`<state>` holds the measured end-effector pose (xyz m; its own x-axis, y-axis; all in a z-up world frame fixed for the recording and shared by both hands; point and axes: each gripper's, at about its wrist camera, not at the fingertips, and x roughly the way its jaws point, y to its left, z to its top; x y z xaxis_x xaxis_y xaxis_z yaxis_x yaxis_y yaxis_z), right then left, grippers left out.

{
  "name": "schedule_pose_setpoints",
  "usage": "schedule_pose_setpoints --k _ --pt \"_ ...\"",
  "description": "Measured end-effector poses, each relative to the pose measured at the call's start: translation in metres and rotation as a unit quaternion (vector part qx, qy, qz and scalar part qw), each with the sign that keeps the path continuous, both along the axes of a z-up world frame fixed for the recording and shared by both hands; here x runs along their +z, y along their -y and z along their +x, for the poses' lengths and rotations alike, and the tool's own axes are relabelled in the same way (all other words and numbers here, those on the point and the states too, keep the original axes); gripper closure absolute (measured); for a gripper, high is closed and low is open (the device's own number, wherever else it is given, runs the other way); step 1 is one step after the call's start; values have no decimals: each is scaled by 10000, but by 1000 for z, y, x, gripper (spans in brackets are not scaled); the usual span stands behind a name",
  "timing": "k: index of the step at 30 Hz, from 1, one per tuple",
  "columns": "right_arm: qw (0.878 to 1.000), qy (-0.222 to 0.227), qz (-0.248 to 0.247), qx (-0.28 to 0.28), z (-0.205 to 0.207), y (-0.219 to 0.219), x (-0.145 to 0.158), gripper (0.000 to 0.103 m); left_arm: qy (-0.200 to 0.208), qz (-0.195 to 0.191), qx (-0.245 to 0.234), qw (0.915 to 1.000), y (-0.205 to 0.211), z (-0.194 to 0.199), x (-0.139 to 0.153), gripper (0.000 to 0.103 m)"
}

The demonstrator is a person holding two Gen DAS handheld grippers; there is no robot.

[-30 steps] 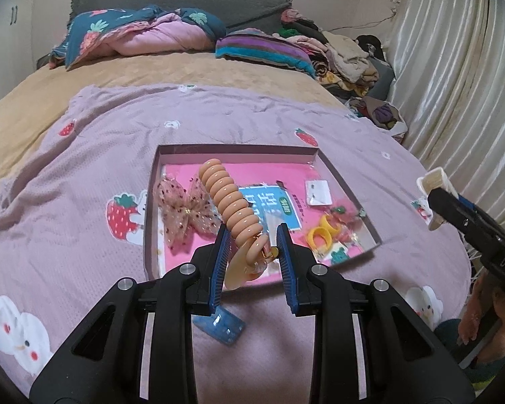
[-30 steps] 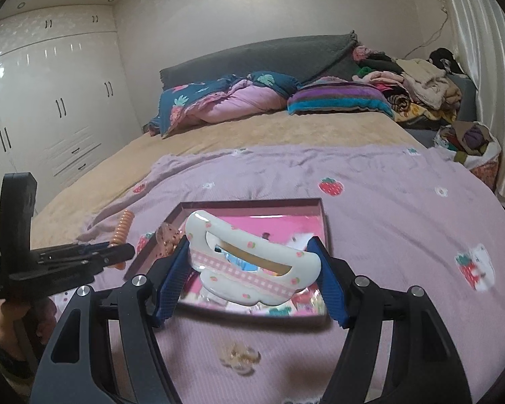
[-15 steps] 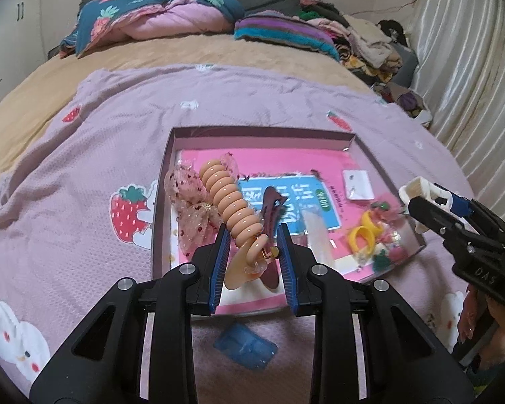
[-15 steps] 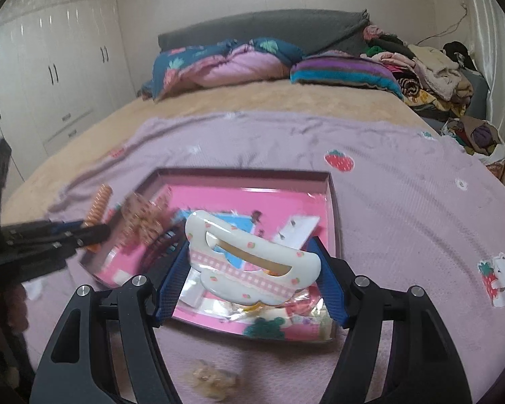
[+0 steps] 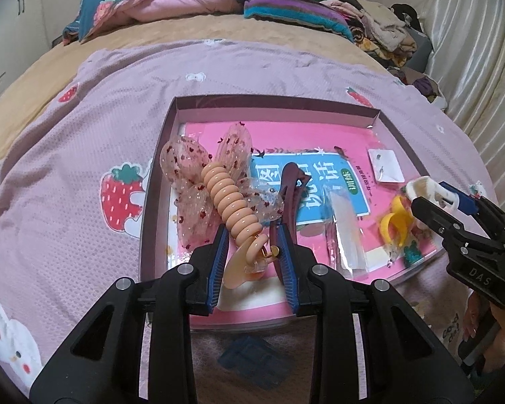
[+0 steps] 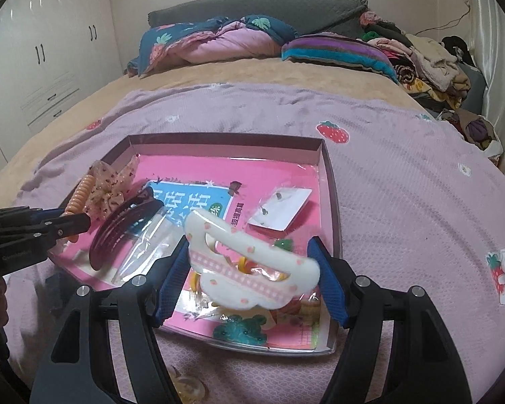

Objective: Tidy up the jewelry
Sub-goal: 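Carry the hair tie and claw clip into the box and open both tools, then move both tools toward the blue case and pearl flower clip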

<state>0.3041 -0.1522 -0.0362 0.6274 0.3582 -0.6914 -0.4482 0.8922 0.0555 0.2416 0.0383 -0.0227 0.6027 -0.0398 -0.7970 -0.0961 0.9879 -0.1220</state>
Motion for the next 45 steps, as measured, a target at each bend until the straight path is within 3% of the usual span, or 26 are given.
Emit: schedule_pose_setpoints --k 2,4,6,8,12,22,24,32,45 --pt "10000 43 -3 -27 -1 0 1 20 1 5 6 10000 1 0 -1 81" --pt "9999 129 26 -79 -4 1 5 16 12 -8 11 10000 1 -1 -1 78" --pt "9997 208 69 -76 -9 4 10 12 54 6 29 10000 1 -3 2 64" --pt "9994 309 107 -116 -14 9 15 7 108 -4 44 9999 1 -5 5 58" --pt "9987 407 243 -183 -24 20 25 6 243 -21 99 9997 -2 -12 15 43" --pt "9963 633 549 -212 -59 40 50 5 628 -45 225 9978 -10 -48 46 25" --pt "9957 676 596 -204 -66 42 56 5 687 -37 235 9974 -11 -56 51 18" --pt "9956 725 592 -58 -92 40 64 5 698 -43 278 9972 -17 -85 51 14" --pt "9994 306 28 158 -117 28 24 5 445 22 225 9988 -26 -120 23 14"
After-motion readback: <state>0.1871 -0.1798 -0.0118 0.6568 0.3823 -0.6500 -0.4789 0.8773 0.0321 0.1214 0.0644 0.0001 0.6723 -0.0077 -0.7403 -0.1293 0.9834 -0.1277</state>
